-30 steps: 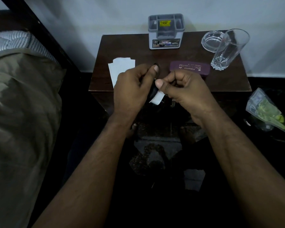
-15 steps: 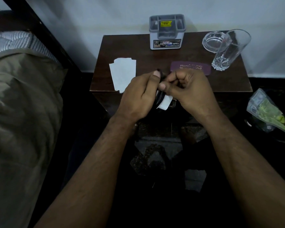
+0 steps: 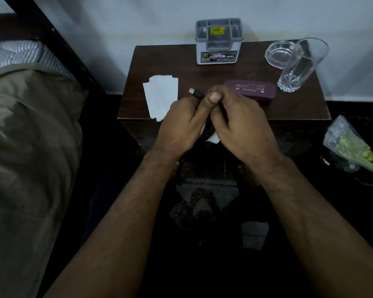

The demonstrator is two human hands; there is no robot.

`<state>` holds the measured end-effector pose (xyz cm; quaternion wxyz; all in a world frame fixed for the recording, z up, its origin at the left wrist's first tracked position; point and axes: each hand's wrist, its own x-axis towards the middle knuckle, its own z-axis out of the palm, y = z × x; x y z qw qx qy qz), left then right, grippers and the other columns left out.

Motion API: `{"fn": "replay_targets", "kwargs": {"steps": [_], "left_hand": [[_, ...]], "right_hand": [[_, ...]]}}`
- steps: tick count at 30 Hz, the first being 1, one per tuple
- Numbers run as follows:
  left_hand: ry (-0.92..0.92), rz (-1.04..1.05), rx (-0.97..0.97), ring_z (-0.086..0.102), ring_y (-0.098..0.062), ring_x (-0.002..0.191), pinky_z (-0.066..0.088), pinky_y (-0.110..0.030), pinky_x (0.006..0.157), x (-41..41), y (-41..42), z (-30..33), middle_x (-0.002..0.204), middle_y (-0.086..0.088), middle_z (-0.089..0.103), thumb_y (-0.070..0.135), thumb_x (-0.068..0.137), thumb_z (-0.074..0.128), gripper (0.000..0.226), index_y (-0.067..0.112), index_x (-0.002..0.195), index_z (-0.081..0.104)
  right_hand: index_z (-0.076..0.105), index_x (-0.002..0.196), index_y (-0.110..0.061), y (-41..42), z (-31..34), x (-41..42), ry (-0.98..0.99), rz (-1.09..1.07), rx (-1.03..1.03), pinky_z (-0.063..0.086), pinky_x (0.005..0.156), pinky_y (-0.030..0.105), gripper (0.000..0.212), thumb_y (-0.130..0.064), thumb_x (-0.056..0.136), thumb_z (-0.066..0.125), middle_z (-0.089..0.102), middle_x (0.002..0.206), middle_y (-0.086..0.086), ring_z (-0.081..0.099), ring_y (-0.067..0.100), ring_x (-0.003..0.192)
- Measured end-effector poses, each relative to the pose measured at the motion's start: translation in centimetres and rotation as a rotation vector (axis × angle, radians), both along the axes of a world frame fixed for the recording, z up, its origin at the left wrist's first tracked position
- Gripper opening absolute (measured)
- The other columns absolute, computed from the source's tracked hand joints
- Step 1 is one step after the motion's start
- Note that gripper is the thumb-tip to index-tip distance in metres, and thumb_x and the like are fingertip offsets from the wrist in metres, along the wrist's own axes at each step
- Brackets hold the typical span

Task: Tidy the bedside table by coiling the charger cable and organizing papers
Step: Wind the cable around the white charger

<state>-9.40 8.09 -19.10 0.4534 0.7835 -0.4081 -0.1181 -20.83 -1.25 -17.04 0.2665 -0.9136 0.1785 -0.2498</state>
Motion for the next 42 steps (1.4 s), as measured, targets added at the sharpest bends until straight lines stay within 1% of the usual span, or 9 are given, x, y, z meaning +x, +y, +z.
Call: {"fn": "replay_targets", "kwargs": {"steps": [5,12,16,24,28,30,33,37,42], "left_hand": [[0.092,-0.052,-0.017,0.034,-0.004,0.045,0.026,-0.026,0.049,0.3,-0.1,0.1,0.045,0.01,0.036,0.087,0.083,0.029,0.069,0.025,0.053,0.033],[0.043,-0.195,0.056,0.051,-0.002,0.054,0.036,-0.024,0.055,0.7,0.1,0.0,0.058,0.005,0.06,0.086,0.074,0.045,0.07,0.018,0.073,0.064],[0.059,-0.252,0.109,0.051,0.003,0.05,0.032,-0.016,0.051,1.1,0.3,0.0,0.05,0.013,0.055,0.072,0.074,0.051,0.047,0.027,0.062,0.056],[0.157,-0.359,0.233,0.071,-0.036,0.077,0.057,-0.045,0.069,1.5,0.7,-0.3,0.083,-0.023,0.07,0.088,0.069,0.055,0.07,0.021,0.082,0.07],[0.128,-0.427,0.228,0.071,-0.017,0.103,0.056,-0.048,0.091,1.1,1.1,-0.5,0.104,-0.003,0.073,0.048,0.092,0.061,0.04,0.016,0.115,0.068],[0.098,-0.409,0.216,0.066,0.006,0.086,0.055,-0.029,0.081,1.2,1.4,-0.2,0.084,0.017,0.071,0.037,0.093,0.063,0.007,0.038,0.093,0.07],[0.077,-0.338,0.26,0.05,0.003,0.05,0.037,-0.024,0.055,1.0,1.2,0.2,0.052,0.014,0.055,0.046,0.09,0.064,0.034,0.039,0.057,0.059],[0.044,-0.318,0.274,0.054,-0.005,0.056,0.041,-0.031,0.057,0.1,0.8,0.5,0.056,0.01,0.054,0.05,0.093,0.057,0.038,0.031,0.06,0.051],[-0.003,-0.292,0.281,0.062,-0.011,0.067,0.049,-0.036,0.063,0.1,0.9,1.2,0.066,0.009,0.063,0.052,0.088,0.056,0.032,0.025,0.073,0.061]], "right_hand": [[0.051,0.147,-0.014,0.3,-0.1,0.4,-0.054,0.037,-0.022,0.053,0.081,0.042,0.052,-0.013,0.096,0.052,0.055,0.117,0.011,0.059,0.025,0.103],[0.075,0.101,-0.009,-0.6,-0.6,0.7,-0.156,-0.049,-0.001,0.051,0.082,0.041,0.017,-0.021,0.097,0.064,0.062,0.101,0.006,0.06,0.026,0.1],[0.078,0.091,-0.01,-0.7,-0.3,1.0,-0.198,-0.043,0.237,0.051,0.081,0.026,0.013,-0.021,0.093,0.07,0.065,0.094,0.001,0.064,0.015,0.091],[0.079,0.09,-0.011,-0.5,-0.5,1.3,-0.186,-0.093,0.62,0.059,0.084,0.038,0.012,-0.022,0.089,0.077,0.072,0.093,0.004,0.071,0.019,0.089],[0.079,0.087,-0.009,-0.6,-0.3,1.3,-0.138,0.095,0.475,0.054,0.078,0.027,0.008,-0.017,0.088,0.078,0.067,0.091,0.008,0.067,0.011,0.083],[0.078,0.086,-0.006,-0.6,-0.3,1.5,-0.185,0.073,0.492,0.053,0.078,0.027,0.011,-0.016,0.089,0.077,0.066,0.091,0.005,0.066,0.011,0.084],[0.077,0.086,-0.003,-0.6,-0.4,1.8,-0.307,-0.07,0.589,0.055,0.077,0.036,0.016,-0.018,0.091,0.075,0.067,0.087,0.004,0.07,0.021,0.081],[0.076,0.096,-0.007,-0.9,-0.6,2.1,-0.403,-0.275,0.915,0.058,0.07,0.028,0.013,-0.017,0.095,0.069,0.076,0.086,0.0,0.07,0.009,0.07],[0.077,0.094,-0.01,-1.5,-0.8,2.1,-0.388,-0.379,0.651,0.059,0.076,0.033,0.02,-0.028,0.095,0.068,0.076,0.094,0.008,0.072,0.015,0.074]]}}
